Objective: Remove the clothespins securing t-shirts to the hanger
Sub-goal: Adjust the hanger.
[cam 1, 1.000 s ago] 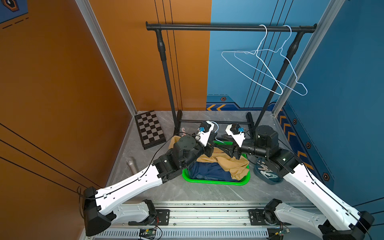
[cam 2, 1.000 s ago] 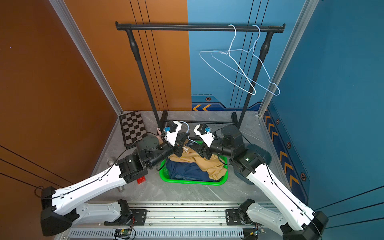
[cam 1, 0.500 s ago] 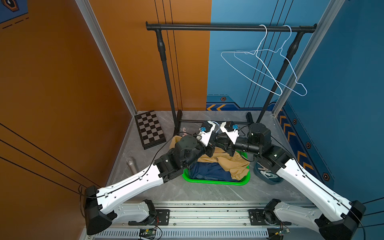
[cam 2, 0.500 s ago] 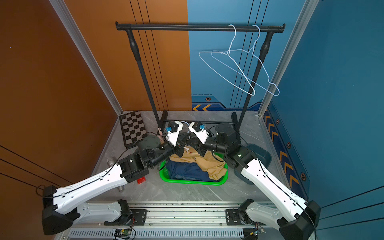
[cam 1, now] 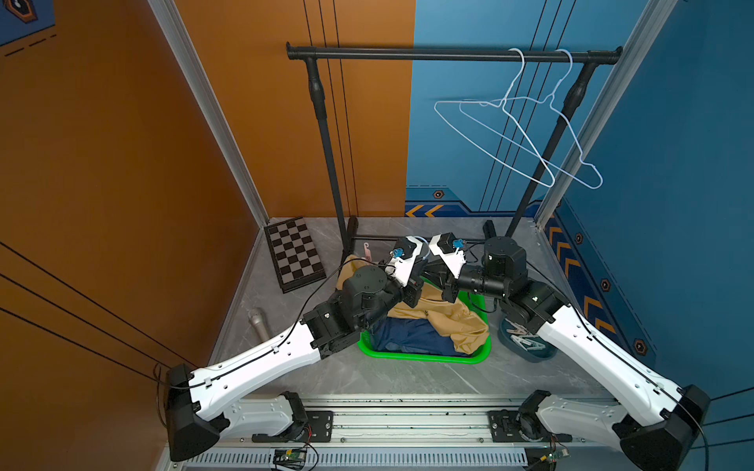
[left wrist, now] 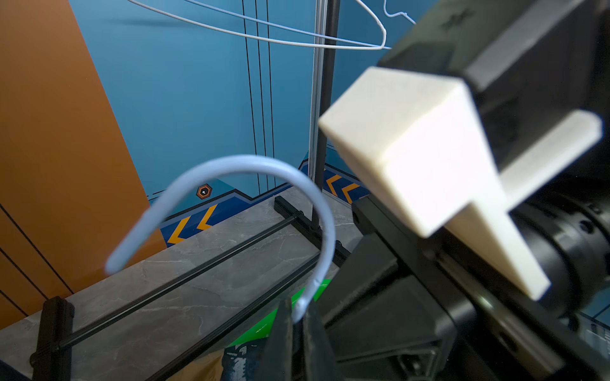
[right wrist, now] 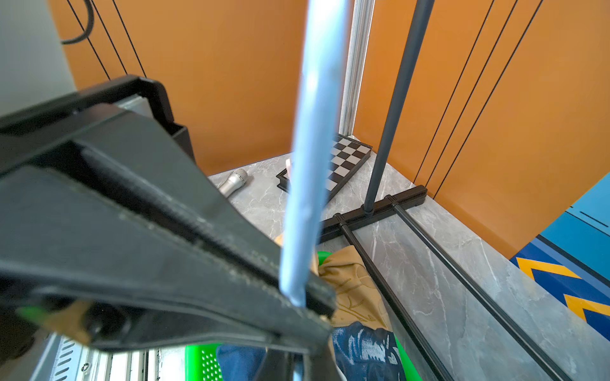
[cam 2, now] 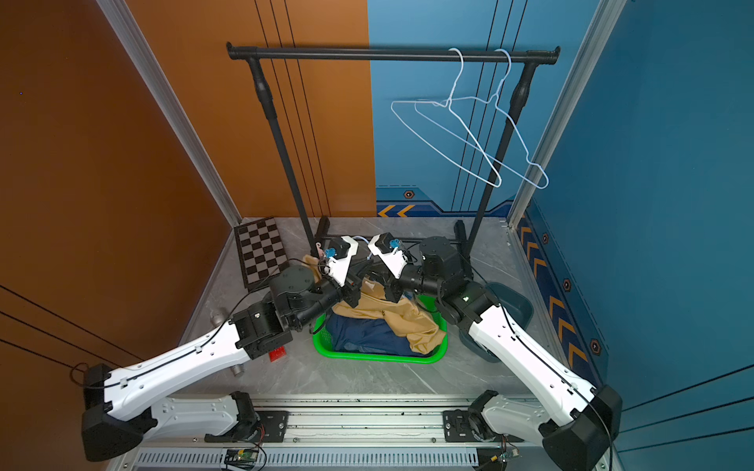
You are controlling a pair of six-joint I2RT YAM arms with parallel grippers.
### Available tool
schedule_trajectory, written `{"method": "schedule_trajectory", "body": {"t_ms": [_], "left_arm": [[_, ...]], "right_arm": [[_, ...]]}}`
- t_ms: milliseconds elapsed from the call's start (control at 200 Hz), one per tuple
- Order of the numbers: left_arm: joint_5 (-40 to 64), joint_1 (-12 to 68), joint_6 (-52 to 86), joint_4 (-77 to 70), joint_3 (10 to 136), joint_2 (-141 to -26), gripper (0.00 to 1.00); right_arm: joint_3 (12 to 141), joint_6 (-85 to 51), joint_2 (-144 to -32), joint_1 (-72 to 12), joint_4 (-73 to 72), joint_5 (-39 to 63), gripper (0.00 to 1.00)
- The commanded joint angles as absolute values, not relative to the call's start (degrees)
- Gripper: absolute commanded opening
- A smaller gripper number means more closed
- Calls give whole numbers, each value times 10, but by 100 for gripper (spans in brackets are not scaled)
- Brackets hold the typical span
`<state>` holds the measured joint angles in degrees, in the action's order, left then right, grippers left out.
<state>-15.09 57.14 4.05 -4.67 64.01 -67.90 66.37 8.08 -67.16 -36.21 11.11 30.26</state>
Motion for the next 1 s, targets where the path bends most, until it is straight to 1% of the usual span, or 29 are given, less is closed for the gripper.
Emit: {"method": "schedule_trajectory", "body": {"t_ms": [0, 65, 105, 200, 265, 420, 506, 661, 866, 991], "left_arm": [[-167, 578, 37, -50, 645, -666, 20], [-172, 576, 33, -50, 642, -659, 31], [-175, 575, 29, -45, 640, -654, 36], [-178, 569, 20, -23, 639, -637, 46], [-178, 563, 14, -2, 637, -623, 50], [-163, 533, -11, 63, 634, -578, 55], [-127, 503, -24, 102, 635, -552, 58], [-43, 441, -55, 198, 642, -512, 59], [47, 387, -142, 265, 637, -470, 61], [92, 372, -235, 276, 625, -446, 64]], "right_arm": [[684, 90, -668, -362, 116, 337, 0], [683, 94, -665, -360, 121, 339, 0], [683, 96, -663, -357, 123, 341, 0], [684, 97, -660, -348, 128, 352, 0], [684, 98, -657, -342, 130, 360, 0], [683, 108, -650, -331, 142, 380, 0], [684, 119, -647, -326, 154, 391, 0], [691, 157, -644, -324, 182, 403, 0], [732, 271, -644, -324, 256, 414, 0], [760, 360, -645, -326, 311, 404, 0]]}}
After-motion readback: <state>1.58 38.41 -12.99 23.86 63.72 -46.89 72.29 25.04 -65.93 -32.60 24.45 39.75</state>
